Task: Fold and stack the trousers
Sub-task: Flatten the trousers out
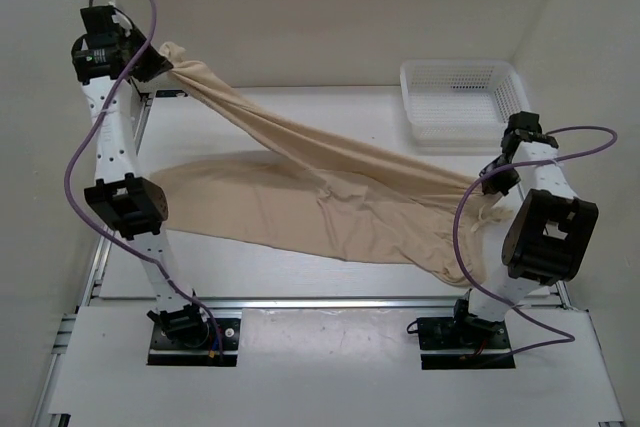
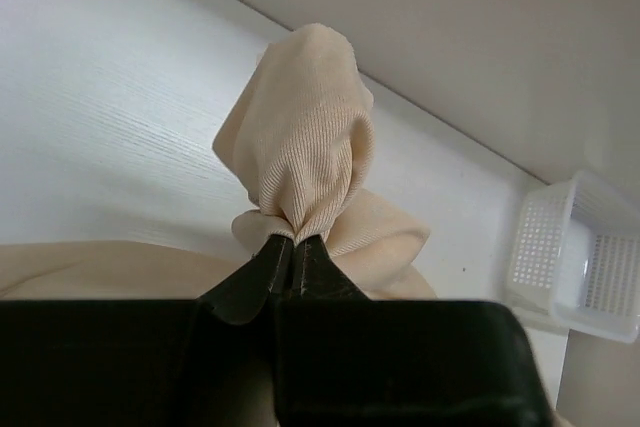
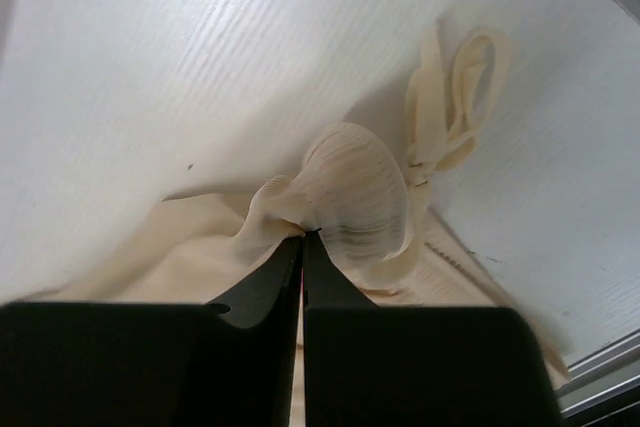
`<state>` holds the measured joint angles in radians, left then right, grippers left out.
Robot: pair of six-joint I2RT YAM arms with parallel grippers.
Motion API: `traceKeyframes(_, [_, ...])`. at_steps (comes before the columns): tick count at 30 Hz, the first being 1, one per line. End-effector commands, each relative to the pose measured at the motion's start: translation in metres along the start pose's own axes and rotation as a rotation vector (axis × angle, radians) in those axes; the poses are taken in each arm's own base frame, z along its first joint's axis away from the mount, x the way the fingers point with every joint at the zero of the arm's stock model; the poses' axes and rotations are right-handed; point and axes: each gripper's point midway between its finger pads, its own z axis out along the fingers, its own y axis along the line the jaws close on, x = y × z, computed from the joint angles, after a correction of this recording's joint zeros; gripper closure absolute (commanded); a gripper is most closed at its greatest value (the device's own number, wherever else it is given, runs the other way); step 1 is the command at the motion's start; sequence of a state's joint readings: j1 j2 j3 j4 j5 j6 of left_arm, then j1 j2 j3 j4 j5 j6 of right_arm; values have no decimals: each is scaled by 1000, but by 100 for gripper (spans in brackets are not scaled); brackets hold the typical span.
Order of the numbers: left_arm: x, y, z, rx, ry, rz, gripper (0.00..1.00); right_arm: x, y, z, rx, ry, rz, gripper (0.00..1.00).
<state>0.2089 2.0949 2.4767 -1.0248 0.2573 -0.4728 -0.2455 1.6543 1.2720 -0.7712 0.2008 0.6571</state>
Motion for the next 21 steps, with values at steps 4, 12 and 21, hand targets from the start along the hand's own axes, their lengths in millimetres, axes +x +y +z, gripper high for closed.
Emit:
traceKeyframes(4, [7, 8, 21, 51, 51, -36, 90, -6, -13, 3, 32, -28, 29, 100])
traceKeyframes(12, [17, 9, 60, 88, 99, -79, 90, -21, 2, -3, -16, -53, 36, 100])
traceKeyframes(21, [2, -4, 50, 123, 54, -87, 90, -22, 3, -2, -12, -48, 35, 100])
